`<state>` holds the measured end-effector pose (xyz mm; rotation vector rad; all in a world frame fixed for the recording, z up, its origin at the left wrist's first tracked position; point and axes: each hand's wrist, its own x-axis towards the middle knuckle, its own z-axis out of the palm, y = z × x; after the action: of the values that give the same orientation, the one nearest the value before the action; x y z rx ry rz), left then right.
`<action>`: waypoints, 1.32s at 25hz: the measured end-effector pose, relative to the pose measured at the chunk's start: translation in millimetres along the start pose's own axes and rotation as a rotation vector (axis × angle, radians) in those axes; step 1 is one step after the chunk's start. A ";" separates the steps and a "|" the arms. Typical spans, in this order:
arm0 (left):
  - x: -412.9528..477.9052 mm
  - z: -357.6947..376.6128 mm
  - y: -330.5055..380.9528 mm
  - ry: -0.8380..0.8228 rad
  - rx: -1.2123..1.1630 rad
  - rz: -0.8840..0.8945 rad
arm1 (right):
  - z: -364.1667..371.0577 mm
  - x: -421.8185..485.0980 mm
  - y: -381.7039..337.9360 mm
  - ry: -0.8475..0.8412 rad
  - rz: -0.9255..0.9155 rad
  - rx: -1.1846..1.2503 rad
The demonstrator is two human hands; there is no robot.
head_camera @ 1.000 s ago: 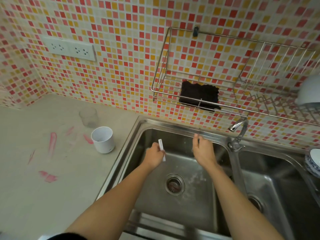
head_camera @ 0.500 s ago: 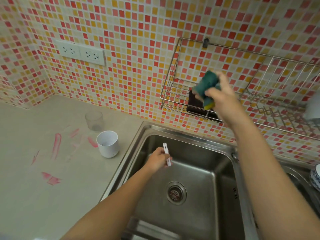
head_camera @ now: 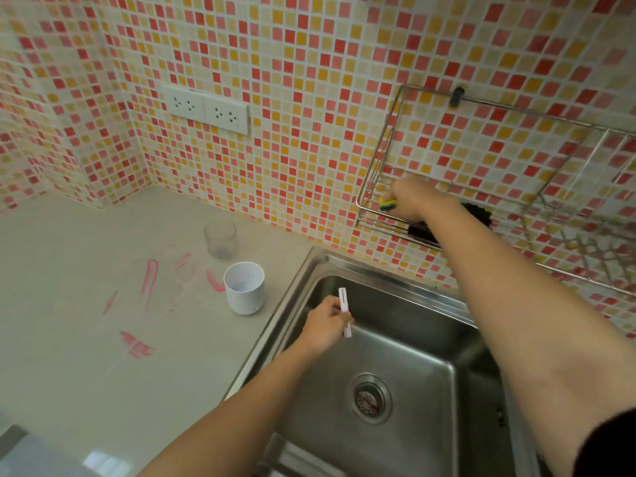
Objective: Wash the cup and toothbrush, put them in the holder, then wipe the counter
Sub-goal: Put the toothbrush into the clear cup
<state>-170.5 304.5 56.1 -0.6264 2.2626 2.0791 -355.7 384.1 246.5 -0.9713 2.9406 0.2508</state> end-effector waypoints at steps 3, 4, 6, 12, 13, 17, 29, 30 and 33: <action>0.7 -1.2 -0.3 -0.004 -0.013 -0.016 | -6.7 -0.5 2.0 -0.312 0.081 0.501; 0.3 -1.3 0.2 -0.004 -0.019 -0.023 | -6.6 -2.7 2.0 -0.414 0.108 0.712; -1.1 -1.2 0.7 0.004 -0.013 -0.035 | -7.9 -12.7 -1.3 -0.489 0.109 0.824; -19.3 -17.9 2.1 0.027 -0.283 -0.102 | 6.2 -57.5 -22.9 0.465 0.030 0.664; -23.0 -27.9 0.7 0.054 -0.340 -0.113 | 16.0 -69.6 -33.2 0.693 0.012 0.711; -40.1 -82.9 -17.2 0.145 -0.458 -0.121 | 77.2 -114.5 -94.4 0.867 0.029 0.964; 34.2 -257.4 -8.4 0.331 -0.294 0.036 | 220.1 -25.7 -251.7 -0.084 0.264 1.102; 44.6 -259.4 -5.2 0.289 -0.225 0.061 | 220.8 -17.9 -258.5 -0.064 0.296 1.122; 70.1 -254.6 0.1 0.166 0.057 0.159 | 224.3 -4.4 -268.7 0.028 0.353 1.165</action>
<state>-168.7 40.6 68.1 -0.6598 2.5299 2.0933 -196.4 210.7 -12.5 -0.2608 2.4932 -1.2946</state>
